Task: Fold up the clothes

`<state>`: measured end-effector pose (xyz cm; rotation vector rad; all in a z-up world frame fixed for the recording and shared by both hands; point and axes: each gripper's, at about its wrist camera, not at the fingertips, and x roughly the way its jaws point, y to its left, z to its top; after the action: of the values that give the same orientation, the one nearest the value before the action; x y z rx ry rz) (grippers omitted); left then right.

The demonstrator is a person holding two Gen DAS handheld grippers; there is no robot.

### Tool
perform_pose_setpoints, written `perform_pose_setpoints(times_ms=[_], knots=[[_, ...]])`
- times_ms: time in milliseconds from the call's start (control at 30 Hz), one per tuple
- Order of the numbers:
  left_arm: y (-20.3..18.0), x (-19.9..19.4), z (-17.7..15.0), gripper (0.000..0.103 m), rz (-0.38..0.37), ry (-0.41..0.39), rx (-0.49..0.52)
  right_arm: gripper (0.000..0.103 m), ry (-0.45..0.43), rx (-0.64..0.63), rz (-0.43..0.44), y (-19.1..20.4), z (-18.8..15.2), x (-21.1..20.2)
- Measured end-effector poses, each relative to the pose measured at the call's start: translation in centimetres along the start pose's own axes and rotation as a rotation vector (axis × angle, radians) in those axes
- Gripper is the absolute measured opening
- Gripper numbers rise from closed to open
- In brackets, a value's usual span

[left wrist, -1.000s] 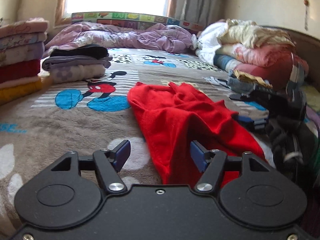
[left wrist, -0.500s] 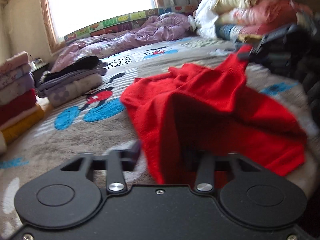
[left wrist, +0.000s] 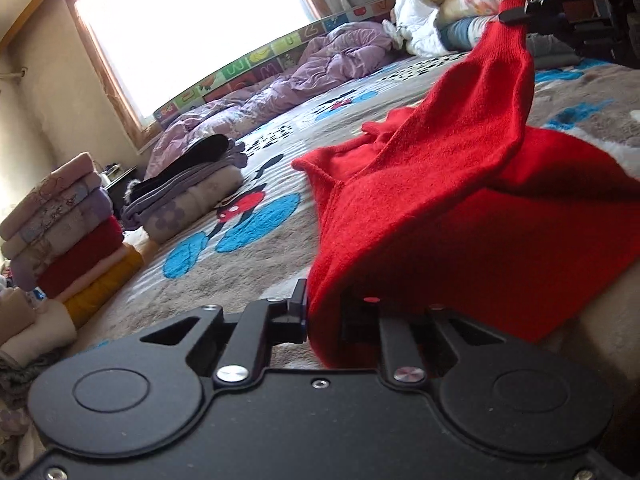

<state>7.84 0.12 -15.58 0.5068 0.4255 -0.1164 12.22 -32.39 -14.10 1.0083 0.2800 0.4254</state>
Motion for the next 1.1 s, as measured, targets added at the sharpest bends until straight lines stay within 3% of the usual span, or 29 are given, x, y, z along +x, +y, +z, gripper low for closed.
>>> perform_pose_setpoints(times_ms=[233, 400, 533, 567, 633, 733, 900, 1000, 1100], knots=[[-1.3, -0.9, 0.5, 0.014, -0.081, -0.050, 0.049, 0.006, -0.050, 0.018, -0.020, -0.6, 0.6, -1.8], [-2.1, -0.8, 0.2, 0.015, -0.128, -0.024, 0.080, 0.006, -0.060, 0.034, -0.039, -1.4, 0.8, -2.5], [-1.7, -1.3, 0.3, 0.019, -0.211, 0.012, 0.079, 0.006, -0.034, 0.045, -0.059, -2.0, 0.5, -2.4], [-0.7, -1.7, 0.5, 0.020, -0.249, 0.007, 0.041, 0.006, -0.031, 0.046, -0.061, -2.0, 0.5, -2.4], [1.4, -2.4, 0.9, 0.042, -0.327, -0.009, -0.046, 0.006, -0.030, 0.042, -0.065, -2.0, 0.5, -2.4], [4.5, -3.6, 1.5, 0.039, -0.443, -0.032, -0.178, 0.006, -0.032, 0.038, -0.069, -2.0, 0.5, -2.5], [8.9, -2.6, 0.8, 0.035, -0.285, -0.027, -0.379, 0.006, -0.040, 0.031, -0.067, -1.9, 0.5, -2.1], [8.7, -2.2, 0.4, 0.035, -0.241, 0.003, -0.388, 0.006, -0.048, 0.040, -0.062, -2.1, 0.6, -1.8], [7.1, -2.3, 0.4, 0.032, -0.278, 0.002, -0.318, 0.006, -0.044, 0.040, -0.050, -2.0, 0.8, -1.2]])
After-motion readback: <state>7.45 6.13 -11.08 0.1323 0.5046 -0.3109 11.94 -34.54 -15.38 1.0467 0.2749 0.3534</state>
